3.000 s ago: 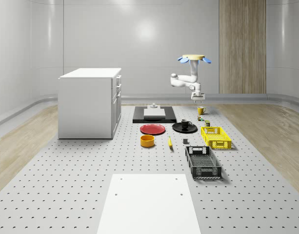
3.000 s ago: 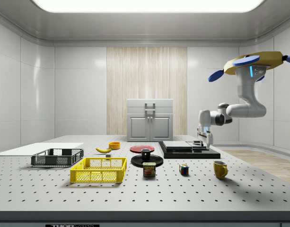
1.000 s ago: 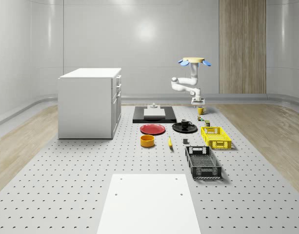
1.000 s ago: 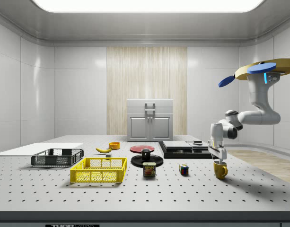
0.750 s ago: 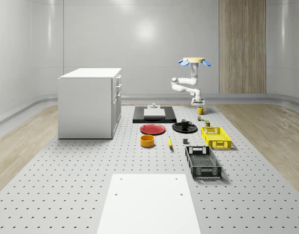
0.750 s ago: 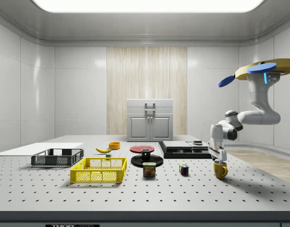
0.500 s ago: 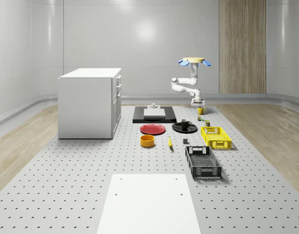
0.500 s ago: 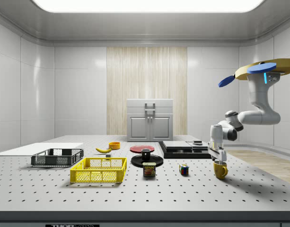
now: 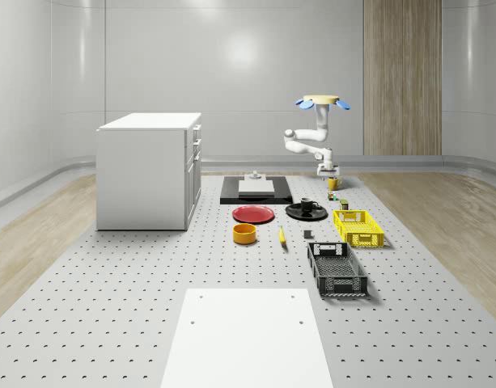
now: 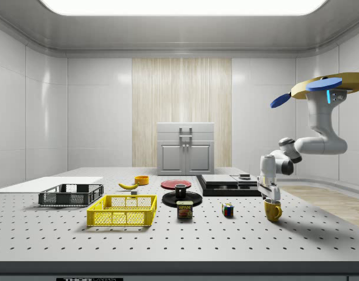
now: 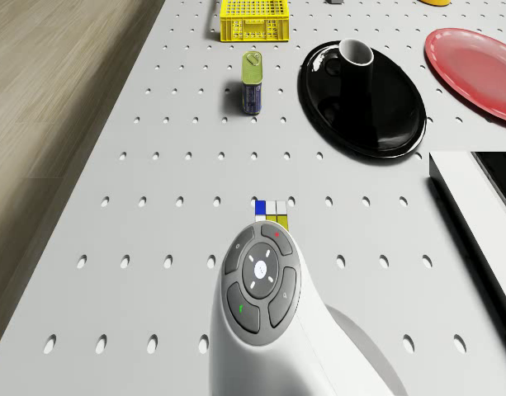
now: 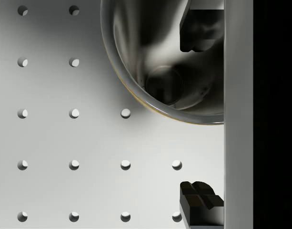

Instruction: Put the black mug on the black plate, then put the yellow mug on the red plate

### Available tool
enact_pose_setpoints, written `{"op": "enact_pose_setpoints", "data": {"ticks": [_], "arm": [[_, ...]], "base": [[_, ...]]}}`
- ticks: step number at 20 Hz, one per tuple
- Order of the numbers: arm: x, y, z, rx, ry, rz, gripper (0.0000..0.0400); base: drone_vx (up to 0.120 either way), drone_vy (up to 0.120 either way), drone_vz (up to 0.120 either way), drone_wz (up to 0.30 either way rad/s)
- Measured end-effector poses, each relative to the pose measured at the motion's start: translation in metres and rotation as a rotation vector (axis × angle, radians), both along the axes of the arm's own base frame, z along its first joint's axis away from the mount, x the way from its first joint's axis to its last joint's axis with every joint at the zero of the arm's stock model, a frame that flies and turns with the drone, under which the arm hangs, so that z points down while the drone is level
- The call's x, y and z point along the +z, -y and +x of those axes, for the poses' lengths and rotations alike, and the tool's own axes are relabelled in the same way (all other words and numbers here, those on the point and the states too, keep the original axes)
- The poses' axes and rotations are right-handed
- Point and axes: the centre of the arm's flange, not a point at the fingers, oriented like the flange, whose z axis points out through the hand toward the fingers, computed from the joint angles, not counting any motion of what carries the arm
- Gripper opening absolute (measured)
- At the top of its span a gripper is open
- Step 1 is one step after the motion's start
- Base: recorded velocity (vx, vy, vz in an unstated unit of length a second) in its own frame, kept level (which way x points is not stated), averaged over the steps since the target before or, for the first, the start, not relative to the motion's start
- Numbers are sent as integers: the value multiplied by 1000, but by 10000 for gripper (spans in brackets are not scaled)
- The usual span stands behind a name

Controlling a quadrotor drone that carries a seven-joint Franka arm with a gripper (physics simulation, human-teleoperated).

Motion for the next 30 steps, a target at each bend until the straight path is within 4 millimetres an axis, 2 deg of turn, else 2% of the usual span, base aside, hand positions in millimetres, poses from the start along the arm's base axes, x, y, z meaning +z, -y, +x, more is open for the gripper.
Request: {"op": "enact_pose_setpoints", "data": {"ticks": [1, 3, 5, 8, 15, 20, 25, 30], "arm": [[0, 0, 0, 0, 0, 0, 282], [0, 0, 0, 0, 0, 0, 211], [0, 0, 0, 0, 0, 0, 167], [0, 0, 0, 0, 0, 0, 132], [0, 0, 0, 0, 0, 0, 105], [-15, 0, 0, 0, 0, 0, 102], [-32, 0, 0, 0, 0, 0, 100], [-40, 0, 0, 0, 0, 0, 100]], "base": [[0, 0, 0, 0], [0, 0, 0, 0], [0, 0, 0, 0], [0, 0, 0, 0], [0, 0, 0, 0], [0, 0, 8, 0], [0, 0, 120, 0], [0, 0, 120, 0]]}}
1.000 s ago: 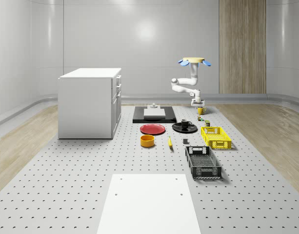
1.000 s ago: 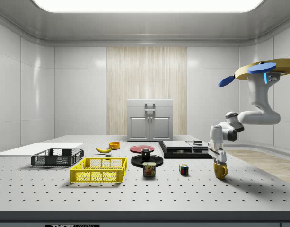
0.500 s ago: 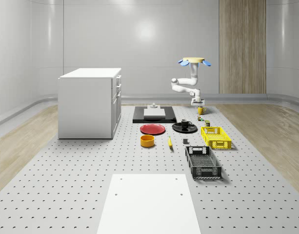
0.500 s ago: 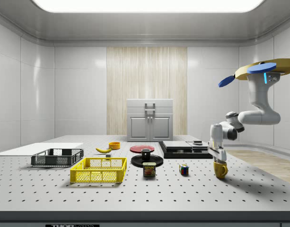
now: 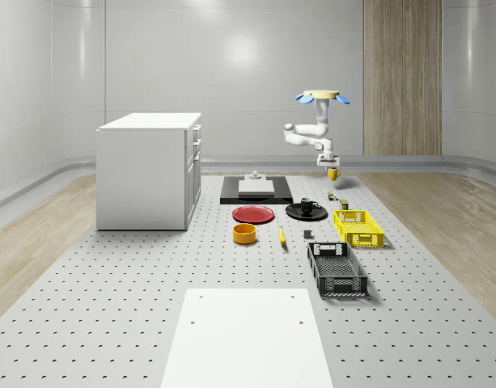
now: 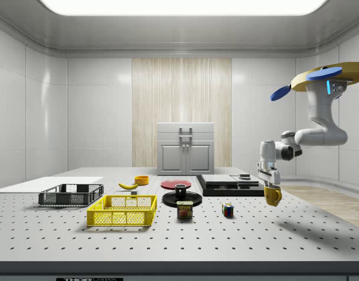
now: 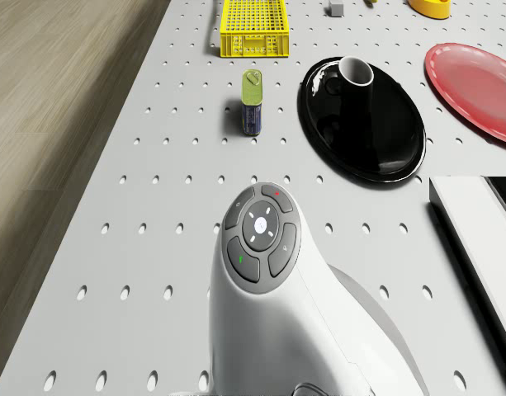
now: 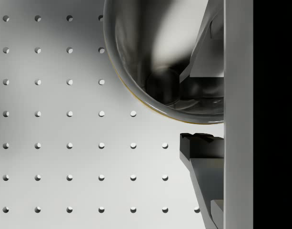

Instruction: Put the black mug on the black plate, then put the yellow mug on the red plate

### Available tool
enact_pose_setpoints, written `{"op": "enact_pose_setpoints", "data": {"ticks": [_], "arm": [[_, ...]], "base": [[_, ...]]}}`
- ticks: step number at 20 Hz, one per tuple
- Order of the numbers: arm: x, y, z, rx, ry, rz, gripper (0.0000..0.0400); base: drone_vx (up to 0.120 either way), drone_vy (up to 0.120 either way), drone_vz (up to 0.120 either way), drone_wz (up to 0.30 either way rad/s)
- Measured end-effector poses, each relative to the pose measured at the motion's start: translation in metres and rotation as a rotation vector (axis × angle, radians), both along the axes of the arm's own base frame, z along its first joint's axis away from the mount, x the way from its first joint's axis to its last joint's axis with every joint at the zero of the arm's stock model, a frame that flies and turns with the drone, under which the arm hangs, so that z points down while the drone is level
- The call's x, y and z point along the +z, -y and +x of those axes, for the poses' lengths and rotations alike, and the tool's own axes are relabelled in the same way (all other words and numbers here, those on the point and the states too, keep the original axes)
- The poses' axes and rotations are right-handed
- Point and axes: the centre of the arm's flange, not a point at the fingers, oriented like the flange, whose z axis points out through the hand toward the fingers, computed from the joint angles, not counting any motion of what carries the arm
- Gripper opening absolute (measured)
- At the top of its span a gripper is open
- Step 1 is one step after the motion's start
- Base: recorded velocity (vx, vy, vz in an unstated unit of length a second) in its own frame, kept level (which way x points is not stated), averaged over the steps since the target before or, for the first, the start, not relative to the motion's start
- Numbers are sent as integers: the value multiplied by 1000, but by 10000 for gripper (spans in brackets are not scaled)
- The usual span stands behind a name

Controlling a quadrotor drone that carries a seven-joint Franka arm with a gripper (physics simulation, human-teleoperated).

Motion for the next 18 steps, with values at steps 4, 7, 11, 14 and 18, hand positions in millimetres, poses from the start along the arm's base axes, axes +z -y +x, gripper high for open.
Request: {"op": "enact_pose_setpoints", "data": {"ticks": [4, 7, 11, 14, 18], "arm": [[-2, 0, 0, 0, 0, 0, 100], [-3, 0, 0, 0, 0, 0, 100], [-4, 0, 0, 0, 0, 0, 100], [-4, 0, 0, 0, 0, 0, 100], [-4, 0, 0, 0, 0, 0, 100]], "base": [[0, 0, 120, 0], [0, -93, 120, 0], [0, -120, 120, 0], [67, -120, 27, 0], [120, -120, 0, 0]]}}
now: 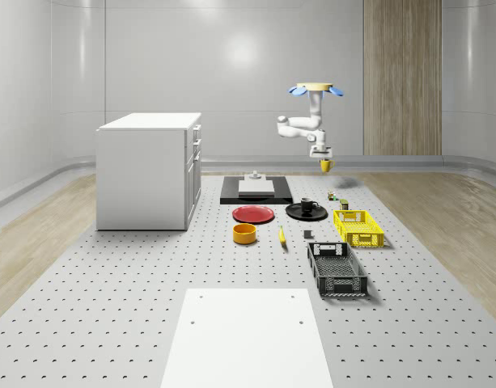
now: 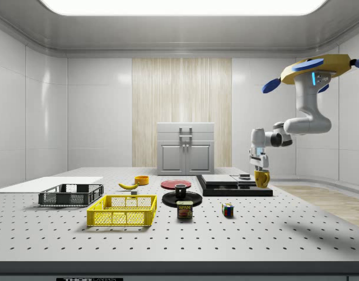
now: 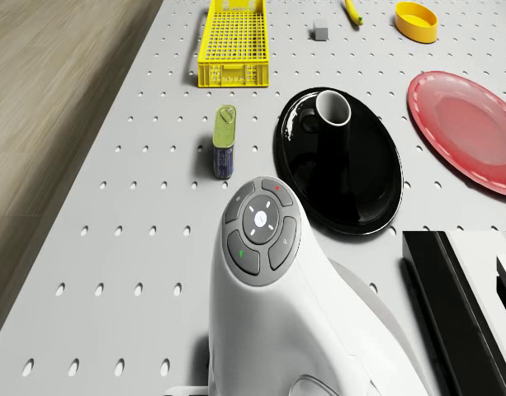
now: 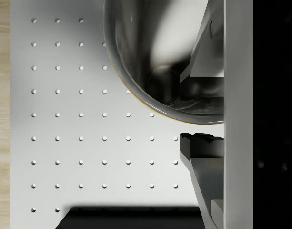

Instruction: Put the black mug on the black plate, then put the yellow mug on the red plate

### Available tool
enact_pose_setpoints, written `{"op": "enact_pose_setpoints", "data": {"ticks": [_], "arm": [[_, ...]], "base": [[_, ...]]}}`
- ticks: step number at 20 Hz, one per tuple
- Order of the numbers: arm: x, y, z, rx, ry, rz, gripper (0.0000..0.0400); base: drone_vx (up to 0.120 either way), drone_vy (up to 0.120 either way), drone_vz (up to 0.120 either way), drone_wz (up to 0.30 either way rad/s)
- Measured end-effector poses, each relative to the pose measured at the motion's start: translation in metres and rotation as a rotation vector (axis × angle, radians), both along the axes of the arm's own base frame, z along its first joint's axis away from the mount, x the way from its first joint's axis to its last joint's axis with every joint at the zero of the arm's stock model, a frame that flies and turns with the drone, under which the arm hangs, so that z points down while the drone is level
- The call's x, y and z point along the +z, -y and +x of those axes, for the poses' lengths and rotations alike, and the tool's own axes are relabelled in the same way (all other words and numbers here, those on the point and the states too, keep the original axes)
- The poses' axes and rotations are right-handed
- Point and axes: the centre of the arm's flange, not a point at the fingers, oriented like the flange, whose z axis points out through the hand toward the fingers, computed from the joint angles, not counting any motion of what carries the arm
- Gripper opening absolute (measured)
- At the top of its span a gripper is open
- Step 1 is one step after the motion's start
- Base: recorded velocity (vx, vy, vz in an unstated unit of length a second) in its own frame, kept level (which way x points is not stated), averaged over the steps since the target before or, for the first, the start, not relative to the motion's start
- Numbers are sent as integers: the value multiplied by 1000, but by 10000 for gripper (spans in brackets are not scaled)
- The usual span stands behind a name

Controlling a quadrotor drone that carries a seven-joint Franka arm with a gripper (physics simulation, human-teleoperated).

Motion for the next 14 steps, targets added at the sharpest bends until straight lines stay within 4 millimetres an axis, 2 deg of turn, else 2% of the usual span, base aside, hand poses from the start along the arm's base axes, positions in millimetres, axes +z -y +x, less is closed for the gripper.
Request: {"op": "enact_pose_setpoints", "data": {"ticks": [14], "arm": [[0, 0, 0, 0, 0, 0, 100]], "base": [[120, -120, 0, 0]]}}
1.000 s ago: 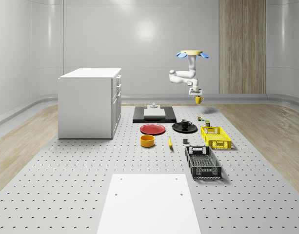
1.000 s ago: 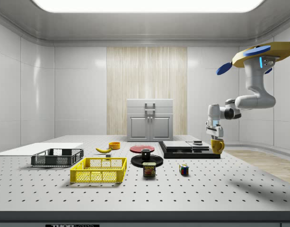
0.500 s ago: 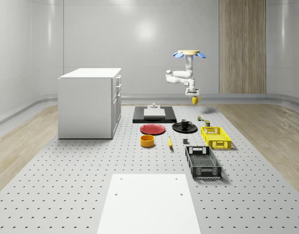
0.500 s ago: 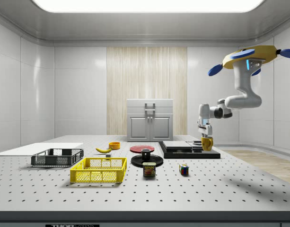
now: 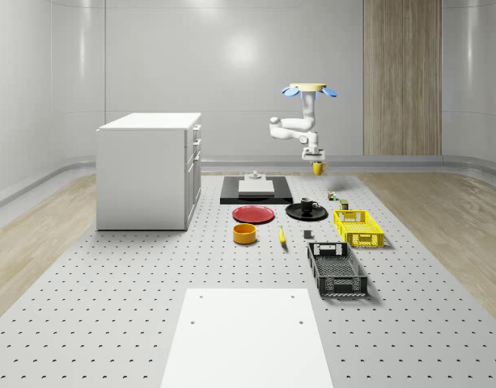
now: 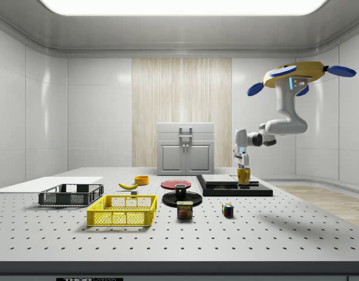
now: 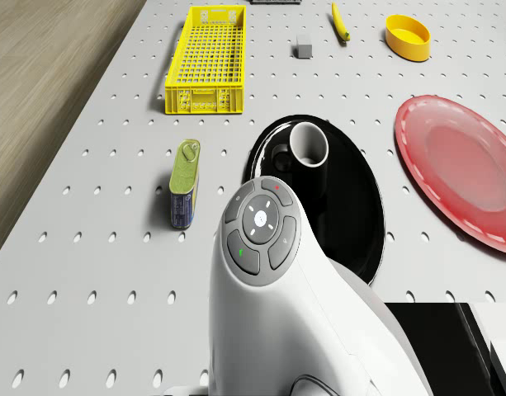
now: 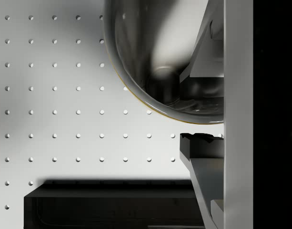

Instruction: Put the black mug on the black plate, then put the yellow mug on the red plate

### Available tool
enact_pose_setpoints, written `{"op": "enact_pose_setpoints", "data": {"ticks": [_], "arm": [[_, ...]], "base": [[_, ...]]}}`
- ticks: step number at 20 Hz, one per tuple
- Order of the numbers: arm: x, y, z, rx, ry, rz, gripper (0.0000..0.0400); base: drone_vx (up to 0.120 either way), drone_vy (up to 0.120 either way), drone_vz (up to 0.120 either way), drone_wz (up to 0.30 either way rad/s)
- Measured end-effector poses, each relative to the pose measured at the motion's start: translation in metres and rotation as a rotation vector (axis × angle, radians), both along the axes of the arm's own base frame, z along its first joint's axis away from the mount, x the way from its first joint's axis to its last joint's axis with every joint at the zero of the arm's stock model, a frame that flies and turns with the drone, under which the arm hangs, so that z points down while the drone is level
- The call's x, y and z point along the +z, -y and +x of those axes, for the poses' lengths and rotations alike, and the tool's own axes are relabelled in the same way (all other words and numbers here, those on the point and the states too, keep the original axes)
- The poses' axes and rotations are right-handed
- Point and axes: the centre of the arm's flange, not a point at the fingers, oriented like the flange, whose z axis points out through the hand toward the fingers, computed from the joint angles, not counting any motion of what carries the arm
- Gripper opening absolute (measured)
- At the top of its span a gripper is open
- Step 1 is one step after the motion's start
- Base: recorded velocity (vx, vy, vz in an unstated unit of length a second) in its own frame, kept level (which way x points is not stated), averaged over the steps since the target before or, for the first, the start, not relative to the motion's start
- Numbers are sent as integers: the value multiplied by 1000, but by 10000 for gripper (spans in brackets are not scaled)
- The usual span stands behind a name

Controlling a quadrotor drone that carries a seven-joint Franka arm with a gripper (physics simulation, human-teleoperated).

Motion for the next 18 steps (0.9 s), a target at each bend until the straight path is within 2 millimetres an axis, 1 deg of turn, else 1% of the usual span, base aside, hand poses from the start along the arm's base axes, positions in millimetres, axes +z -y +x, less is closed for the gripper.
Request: {"op": "enact_pose_setpoints", "data": {"ticks": [18], "arm": [[0, 0, 0, 0, 0, 0, 100]], "base": [[120, -120, 0, 0]]}}
